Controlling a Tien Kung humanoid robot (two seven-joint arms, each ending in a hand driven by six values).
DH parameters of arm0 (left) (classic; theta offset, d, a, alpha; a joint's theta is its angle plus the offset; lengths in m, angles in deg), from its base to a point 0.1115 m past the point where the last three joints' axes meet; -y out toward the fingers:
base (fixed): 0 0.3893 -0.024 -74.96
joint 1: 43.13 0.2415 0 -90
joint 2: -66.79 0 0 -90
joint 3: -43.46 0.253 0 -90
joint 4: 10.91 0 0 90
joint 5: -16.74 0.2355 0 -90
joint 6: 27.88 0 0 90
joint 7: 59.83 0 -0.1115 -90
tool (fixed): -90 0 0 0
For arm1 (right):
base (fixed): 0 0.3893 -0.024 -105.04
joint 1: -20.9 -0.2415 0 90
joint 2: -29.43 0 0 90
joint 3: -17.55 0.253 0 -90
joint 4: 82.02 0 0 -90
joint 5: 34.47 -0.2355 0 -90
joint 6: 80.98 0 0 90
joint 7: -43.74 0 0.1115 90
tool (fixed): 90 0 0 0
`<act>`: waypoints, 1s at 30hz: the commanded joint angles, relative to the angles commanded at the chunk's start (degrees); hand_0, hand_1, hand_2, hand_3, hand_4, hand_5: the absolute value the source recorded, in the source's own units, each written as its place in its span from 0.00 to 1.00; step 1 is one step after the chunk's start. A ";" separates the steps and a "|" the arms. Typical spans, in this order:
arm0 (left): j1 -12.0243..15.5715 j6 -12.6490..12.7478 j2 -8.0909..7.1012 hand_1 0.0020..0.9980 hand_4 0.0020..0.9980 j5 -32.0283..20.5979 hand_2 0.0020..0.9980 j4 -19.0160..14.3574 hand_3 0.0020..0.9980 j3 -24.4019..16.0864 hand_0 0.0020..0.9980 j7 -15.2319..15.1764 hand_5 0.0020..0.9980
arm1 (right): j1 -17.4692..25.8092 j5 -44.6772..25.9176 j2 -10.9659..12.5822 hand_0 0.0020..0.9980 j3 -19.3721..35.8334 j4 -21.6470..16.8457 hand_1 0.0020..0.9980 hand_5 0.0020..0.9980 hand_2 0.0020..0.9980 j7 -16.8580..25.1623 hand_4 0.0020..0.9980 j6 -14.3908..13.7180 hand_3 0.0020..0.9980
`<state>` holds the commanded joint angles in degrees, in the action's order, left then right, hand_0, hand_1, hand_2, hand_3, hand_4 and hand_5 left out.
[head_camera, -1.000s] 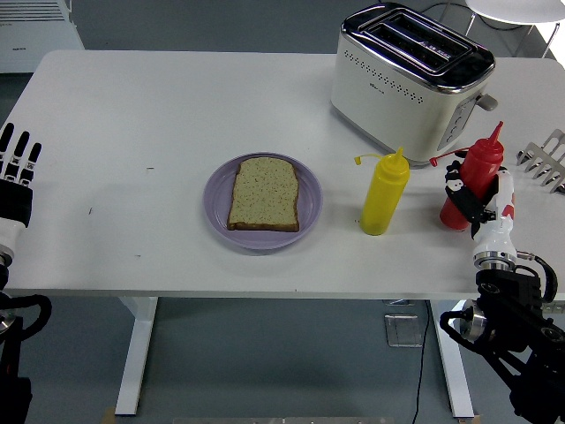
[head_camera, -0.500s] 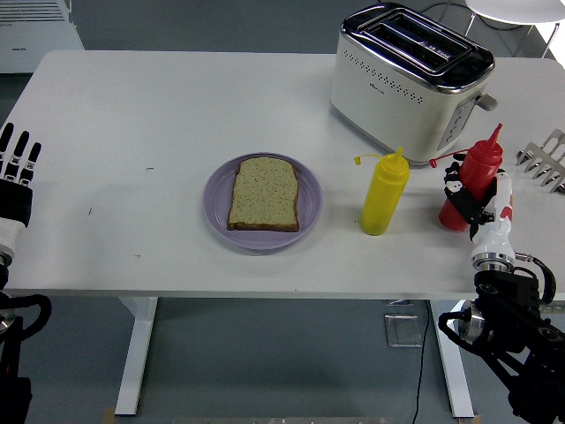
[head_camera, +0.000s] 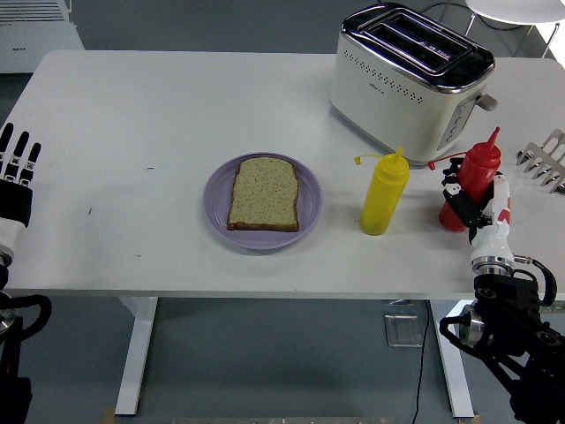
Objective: Pick up the cup,pour liquid into bread,place the cup on the desk
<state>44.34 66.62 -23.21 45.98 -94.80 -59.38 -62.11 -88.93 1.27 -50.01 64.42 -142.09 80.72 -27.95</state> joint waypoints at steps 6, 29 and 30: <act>0.07 0.01 0.00 0.74 0.51 0.01 0.73 -0.01 0.72 0.04 0.81 -0.02 1.00 | 0.71 1.51 0.15 0.49 -0.14 -0.30 0.50 0.13 0.53 0.00 0.60 0.00 0.57; 0.14 0.02 -0.05 0.74 0.51 0.01 0.73 -0.10 0.72 0.09 0.81 -0.05 1.00 | 3.51 4.23 0.59 0.77 1.58 -0.95 0.70 0.14 0.79 0.00 0.65 0.00 0.88; 0.12 0.03 -0.05 0.74 0.51 0.00 0.73 -0.09 0.72 0.08 0.81 -0.04 1.00 | 3.61 4.63 0.61 0.84 1.65 -1.06 0.75 0.14 0.86 0.00 0.67 0.00 0.91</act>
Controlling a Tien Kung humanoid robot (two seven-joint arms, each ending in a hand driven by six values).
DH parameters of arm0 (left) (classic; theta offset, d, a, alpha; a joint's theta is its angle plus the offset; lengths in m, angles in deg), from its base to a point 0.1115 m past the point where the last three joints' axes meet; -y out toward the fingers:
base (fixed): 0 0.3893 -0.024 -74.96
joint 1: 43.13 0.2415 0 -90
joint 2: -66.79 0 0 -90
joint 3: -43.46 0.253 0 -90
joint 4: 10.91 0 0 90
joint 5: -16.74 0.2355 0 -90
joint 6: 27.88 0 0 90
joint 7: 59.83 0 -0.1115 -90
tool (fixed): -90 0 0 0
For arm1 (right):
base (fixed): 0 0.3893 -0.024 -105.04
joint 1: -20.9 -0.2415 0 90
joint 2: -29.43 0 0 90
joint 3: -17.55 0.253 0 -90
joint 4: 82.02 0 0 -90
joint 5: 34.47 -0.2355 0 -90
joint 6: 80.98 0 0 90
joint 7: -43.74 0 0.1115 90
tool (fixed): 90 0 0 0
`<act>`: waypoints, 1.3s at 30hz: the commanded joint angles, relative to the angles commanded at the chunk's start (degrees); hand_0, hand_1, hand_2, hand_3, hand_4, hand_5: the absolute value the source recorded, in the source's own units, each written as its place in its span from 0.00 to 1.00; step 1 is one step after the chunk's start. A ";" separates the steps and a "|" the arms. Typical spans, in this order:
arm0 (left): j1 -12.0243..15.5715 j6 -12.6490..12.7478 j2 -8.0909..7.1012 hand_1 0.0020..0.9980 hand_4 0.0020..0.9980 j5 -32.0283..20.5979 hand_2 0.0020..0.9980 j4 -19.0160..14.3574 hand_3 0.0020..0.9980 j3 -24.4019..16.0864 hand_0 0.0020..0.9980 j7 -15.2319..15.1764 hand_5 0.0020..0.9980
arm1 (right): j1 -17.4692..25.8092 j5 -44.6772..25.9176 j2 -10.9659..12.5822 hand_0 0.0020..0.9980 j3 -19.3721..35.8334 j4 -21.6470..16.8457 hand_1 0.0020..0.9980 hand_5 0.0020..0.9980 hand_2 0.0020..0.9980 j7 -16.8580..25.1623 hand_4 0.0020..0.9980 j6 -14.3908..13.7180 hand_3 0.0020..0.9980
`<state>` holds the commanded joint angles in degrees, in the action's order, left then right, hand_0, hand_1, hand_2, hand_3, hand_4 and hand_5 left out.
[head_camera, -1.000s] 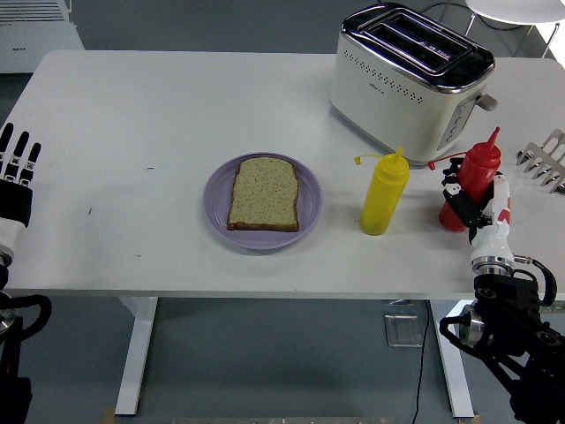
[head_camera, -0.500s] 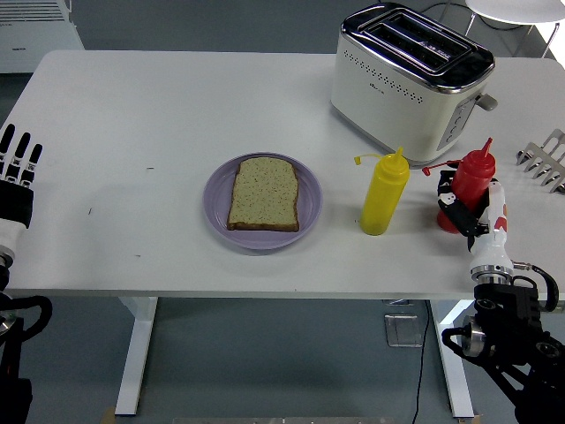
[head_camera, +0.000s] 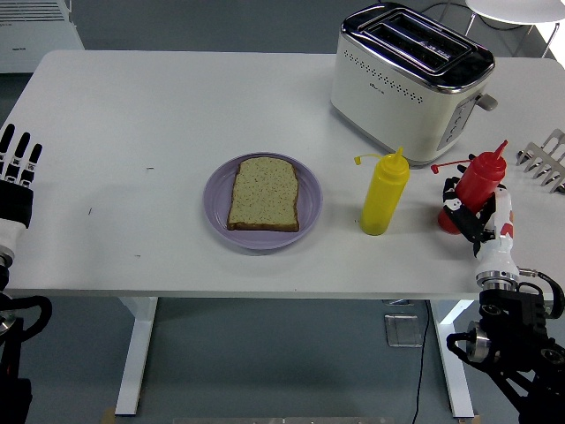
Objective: Pick up the cup,pour liquid into bread,place the cup on the desk
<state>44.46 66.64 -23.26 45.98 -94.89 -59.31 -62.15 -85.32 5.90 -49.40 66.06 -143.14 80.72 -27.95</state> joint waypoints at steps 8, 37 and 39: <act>-0.10 0.01 -0.03 0.74 0.51 -0.02 0.73 -0.02 0.72 -0.14 0.81 -0.02 1.00 | 0.66 1.29 0.01 0.89 0.76 -0.26 0.79 0.15 0.91 0.00 0.69 0.00 0.93; -0.44 0.06 -0.21 0.74 0.51 -0.07 0.73 -0.05 0.72 -0.16 0.81 -0.06 1.00 | 5.83 8.95 0.33 0.96 6.38 -6.11 0.87 0.20 0.98 0.00 0.76 1.91 1.00; -0.44 0.07 -0.23 0.74 0.51 -0.07 0.73 -0.05 0.72 -0.19 0.81 -0.07 1.00 | 6.45 9.74 0.59 0.96 6.70 -6.90 0.87 0.20 0.98 -0.01 0.76 2.09 1.00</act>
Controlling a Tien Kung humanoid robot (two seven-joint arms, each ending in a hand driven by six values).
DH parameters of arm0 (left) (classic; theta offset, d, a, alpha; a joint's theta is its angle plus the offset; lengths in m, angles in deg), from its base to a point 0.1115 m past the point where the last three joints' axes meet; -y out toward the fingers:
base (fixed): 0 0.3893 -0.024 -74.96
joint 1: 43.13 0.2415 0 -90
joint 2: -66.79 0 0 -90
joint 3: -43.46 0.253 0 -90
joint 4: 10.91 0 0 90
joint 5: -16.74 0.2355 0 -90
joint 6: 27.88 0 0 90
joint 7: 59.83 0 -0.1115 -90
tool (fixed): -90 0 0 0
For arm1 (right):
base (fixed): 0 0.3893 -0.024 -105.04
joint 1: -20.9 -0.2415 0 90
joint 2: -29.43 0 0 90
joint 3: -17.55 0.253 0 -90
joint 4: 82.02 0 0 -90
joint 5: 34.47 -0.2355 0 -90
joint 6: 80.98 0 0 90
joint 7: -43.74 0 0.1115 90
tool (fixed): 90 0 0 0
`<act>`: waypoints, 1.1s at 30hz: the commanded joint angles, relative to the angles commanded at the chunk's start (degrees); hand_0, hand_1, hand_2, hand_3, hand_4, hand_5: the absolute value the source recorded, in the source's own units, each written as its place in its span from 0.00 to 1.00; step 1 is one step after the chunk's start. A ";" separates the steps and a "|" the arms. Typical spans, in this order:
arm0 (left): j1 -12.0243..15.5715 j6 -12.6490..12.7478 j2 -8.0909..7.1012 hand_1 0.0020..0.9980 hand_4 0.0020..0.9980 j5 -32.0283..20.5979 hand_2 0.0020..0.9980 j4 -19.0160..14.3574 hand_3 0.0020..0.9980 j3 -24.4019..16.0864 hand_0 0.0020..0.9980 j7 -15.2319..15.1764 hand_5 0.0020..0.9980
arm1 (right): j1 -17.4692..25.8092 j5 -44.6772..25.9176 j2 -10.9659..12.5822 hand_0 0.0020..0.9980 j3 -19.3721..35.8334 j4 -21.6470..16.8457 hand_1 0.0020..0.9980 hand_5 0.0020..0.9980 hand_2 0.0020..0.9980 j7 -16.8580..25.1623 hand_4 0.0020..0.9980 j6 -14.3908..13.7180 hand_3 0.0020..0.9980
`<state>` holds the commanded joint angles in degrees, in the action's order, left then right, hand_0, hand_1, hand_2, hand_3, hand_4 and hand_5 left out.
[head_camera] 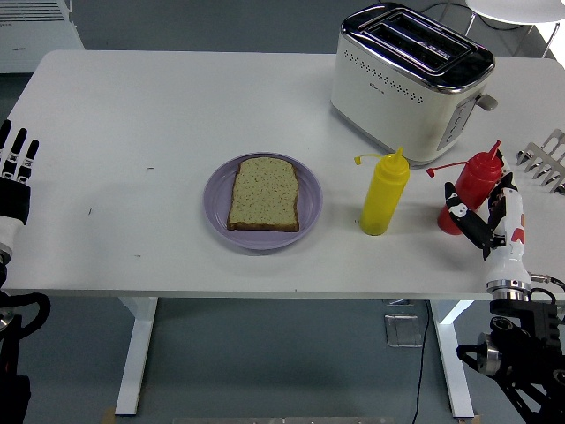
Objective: Pick up the cup,pour liquid into bread,place the cup on the desk
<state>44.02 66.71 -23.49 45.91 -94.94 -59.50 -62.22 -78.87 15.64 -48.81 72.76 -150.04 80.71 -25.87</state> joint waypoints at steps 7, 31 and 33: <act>-0.04 0.01 -0.04 0.74 0.51 0.00 0.73 -0.02 0.72 0.01 0.81 0.00 1.00 | 2.46 2.37 0.33 0.97 2.03 -3.21 0.87 0.20 0.98 -0.70 0.77 0.40 1.00; 0.14 0.05 -0.17 0.74 0.51 0.05 0.73 -0.06 0.72 0.54 0.81 -0.03 1.00 | 12.69 5.01 3.06 0.97 8.99 -14.00 0.88 0.24 0.99 -1.14 0.81 -0.08 1.00; 0.17 0.04 -0.18 0.74 0.51 0.05 0.73 -0.06 0.72 0.61 0.81 -0.03 1.00 | 13.28 3.93 3.16 0.97 9.37 -15.01 0.88 0.24 0.99 -0.37 0.81 -0.75 1.00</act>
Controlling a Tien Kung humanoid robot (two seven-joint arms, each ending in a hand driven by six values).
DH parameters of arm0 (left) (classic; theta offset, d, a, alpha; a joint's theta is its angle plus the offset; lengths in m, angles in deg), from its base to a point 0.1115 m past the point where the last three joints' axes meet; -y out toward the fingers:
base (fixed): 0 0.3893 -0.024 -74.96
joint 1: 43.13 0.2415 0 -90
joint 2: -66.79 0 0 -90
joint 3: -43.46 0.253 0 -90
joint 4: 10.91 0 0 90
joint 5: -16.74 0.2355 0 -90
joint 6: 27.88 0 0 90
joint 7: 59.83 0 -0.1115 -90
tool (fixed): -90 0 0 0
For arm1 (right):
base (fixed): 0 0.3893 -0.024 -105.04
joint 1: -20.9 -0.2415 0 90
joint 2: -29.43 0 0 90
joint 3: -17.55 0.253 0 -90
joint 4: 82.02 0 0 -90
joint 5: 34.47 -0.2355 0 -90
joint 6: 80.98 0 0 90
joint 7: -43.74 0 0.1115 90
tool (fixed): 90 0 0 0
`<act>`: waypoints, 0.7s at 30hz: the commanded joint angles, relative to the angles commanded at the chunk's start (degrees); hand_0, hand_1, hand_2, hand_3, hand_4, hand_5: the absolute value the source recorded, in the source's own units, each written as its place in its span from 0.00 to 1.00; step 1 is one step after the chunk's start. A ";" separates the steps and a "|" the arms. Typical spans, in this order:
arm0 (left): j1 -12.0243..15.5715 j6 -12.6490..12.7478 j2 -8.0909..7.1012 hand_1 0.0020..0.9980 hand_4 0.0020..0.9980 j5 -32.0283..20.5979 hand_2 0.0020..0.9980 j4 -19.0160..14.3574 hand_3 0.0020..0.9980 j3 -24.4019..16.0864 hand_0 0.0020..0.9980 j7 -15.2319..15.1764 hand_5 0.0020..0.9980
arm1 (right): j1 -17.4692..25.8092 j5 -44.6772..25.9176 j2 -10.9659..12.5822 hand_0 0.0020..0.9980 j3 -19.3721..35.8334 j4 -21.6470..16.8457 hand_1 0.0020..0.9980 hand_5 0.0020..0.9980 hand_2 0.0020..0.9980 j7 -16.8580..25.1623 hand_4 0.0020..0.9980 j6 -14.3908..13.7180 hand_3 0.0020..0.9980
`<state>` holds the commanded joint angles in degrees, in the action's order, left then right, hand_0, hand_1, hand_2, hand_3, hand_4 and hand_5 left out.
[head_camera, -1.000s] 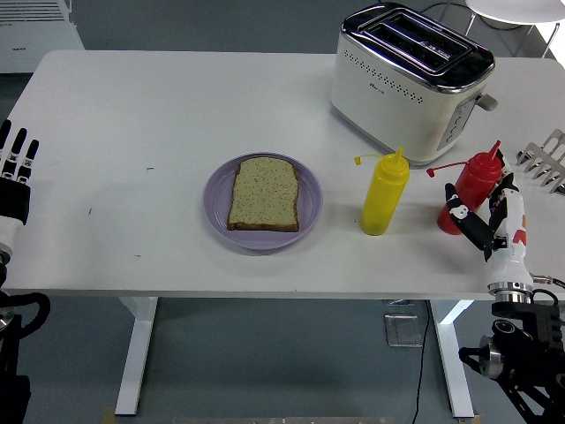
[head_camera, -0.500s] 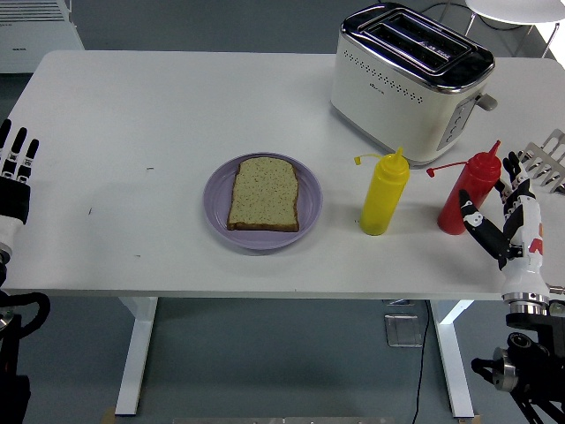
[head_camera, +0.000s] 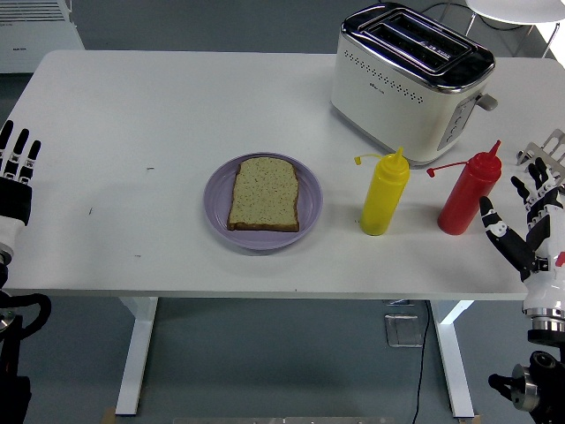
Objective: Pick up the cup,pour liquid into bread,place the cup on the desk
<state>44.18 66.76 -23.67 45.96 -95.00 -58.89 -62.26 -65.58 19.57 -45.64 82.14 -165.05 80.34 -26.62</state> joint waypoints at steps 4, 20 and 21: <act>0.03 0.01 0.00 0.74 0.51 -0.01 0.73 0.02 0.72 0.18 0.81 0.00 1.00 | 0.88 -5.64 -0.03 0.95 1.79 -2.51 0.86 0.25 0.97 0.38 0.81 -1.24 0.98; -0.02 -0.02 0.09 0.74 0.51 0.00 0.73 -0.01 0.72 -0.08 0.81 0.03 1.00 | -1.14 -39.32 -0.11 0.81 15.47 -5.22 0.72 0.33 0.76 -4.31 0.55 20.56 0.75; -0.01 -0.03 0.11 0.74 0.51 0.00 0.73 0.00 0.72 -0.10 0.81 0.03 1.00 | -1.38 -40.31 -0.15 0.81 16.02 -4.71 0.72 0.33 0.76 -5.38 0.55 21.90 0.75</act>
<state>44.17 66.72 -23.56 45.96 -95.00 -58.98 -62.22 -66.96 -20.74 -45.80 98.15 -169.77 74.96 -4.72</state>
